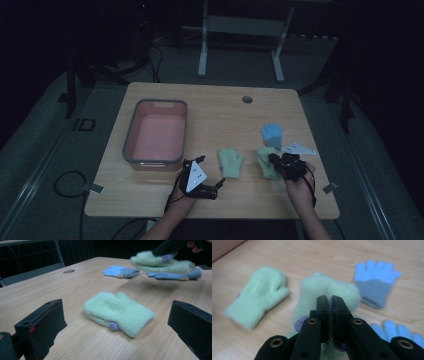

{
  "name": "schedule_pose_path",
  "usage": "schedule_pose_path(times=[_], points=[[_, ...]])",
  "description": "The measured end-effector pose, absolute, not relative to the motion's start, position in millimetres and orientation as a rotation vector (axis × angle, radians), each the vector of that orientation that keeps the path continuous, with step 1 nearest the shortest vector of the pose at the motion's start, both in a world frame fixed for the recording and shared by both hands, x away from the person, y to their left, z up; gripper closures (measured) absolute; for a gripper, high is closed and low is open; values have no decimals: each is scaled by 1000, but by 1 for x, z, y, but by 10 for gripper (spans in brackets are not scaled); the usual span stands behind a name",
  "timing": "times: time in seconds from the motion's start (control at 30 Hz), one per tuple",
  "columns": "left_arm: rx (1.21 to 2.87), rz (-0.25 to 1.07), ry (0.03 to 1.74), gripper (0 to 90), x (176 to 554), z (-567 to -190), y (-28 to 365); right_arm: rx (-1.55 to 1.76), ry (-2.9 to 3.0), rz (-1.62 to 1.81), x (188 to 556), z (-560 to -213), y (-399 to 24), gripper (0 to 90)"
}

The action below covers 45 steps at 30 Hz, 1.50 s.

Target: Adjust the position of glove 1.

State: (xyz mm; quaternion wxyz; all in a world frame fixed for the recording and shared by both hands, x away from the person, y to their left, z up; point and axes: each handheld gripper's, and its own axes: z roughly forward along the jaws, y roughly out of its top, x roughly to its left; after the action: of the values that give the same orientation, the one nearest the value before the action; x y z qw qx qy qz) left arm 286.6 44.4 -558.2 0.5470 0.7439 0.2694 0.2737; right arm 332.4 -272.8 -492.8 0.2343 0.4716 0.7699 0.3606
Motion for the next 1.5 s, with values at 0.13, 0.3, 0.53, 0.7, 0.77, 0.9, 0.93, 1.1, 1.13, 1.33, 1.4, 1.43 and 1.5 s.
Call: schedule_pose_path(times=[0.13, 0.3, 0.53, 0.7, 0.77, 0.9, 0.93, 1.1, 1.13, 1.33, 1.4, 1.43, 1.5], points=[[1763, 651, 636, 6, 286, -558, 44, 1324, 2073, 934, 332, -491, -264, 855], [1761, 650, 638, 6, 286, -558, 45, 1380, 2029, 902, 335, -503, -260, 854], [1763, 649, 637, 6, 287, -558, 45, 1383, 2078, 857, 346, -523, -251, 851], [1763, 645, 635, 6, 287, -558, 45, 1393, 2129, 828, 354, -541, -251, 821], [1765, 644, 634, 6, 287, -558, 45, 1386, 2120, 853, 353, -544, -252, 797], [1766, 643, 632, 6, 287, -558, 45, 1391, 2126, 883, 354, -545, -256, 699], [1767, 644, 632, 6, 287, -558, 45, 1394, 2132, 894, 355, -545, -257, 682], [1768, 643, 633, 6, 287, -558, 45, 1396, 2161, 932, 355, -537, -261, 552], [1768, 644, 633, 6, 287, -558, 45, 1389, 2165, 950, 354, -533, -263, 533], [1764, 644, 635, 6, 287, -558, 45, 1239, 2254, 1039, 355, -514, -278, 555], [1763, 644, 635, 6, 287, -558, 45, 1187, 2294, 1071, 356, -509, -285, 568], [1765, 645, 634, 6, 287, -558, 45, 1158, 2324, 1108, 357, -507, -288, 566], [1765, 648, 634, 6, 287, -558, 45, 1114, 2364, 1099, 360, -503, -292, 577]])
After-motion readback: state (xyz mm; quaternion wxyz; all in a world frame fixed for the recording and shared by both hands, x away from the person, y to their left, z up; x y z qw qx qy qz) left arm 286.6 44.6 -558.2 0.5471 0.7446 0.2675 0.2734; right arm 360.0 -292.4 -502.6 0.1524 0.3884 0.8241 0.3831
